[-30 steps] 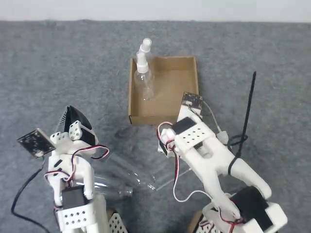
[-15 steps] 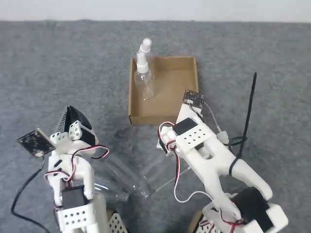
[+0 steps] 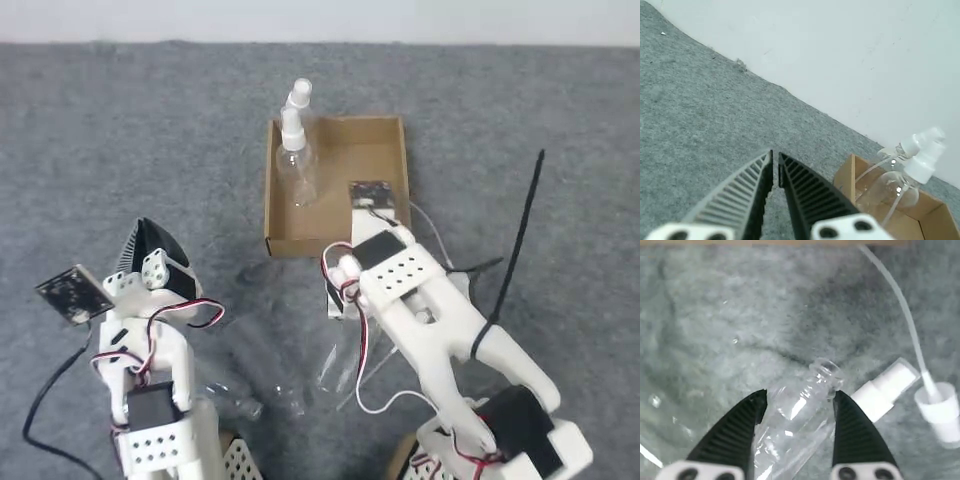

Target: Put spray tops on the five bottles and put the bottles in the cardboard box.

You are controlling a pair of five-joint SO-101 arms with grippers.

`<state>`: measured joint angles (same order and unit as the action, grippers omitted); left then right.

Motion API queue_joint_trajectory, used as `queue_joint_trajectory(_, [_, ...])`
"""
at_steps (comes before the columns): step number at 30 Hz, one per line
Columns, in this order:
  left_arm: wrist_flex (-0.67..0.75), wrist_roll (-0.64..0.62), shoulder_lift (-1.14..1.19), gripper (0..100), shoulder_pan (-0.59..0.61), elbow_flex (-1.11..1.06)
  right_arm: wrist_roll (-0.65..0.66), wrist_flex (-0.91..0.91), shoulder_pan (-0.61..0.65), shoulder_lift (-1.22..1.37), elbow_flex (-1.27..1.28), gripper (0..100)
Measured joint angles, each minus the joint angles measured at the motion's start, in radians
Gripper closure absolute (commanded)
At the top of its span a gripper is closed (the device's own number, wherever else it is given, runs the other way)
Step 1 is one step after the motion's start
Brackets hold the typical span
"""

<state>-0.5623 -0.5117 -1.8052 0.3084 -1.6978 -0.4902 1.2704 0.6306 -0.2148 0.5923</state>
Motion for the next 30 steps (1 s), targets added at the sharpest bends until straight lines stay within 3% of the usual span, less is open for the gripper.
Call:
queue_joint_trajectory(17, [0.000, 0.000, 0.000, 98, 0.000, 0.000, 0.669, -0.034, 0.002, 0.000, -0.023, 96.1])
queue_joint_trajectory(30, [0.000, 0.000, 0.000, 98, 0.000, 0.000, 0.786, -0.190, 0.147, 0.000, 0.080, 95.1])
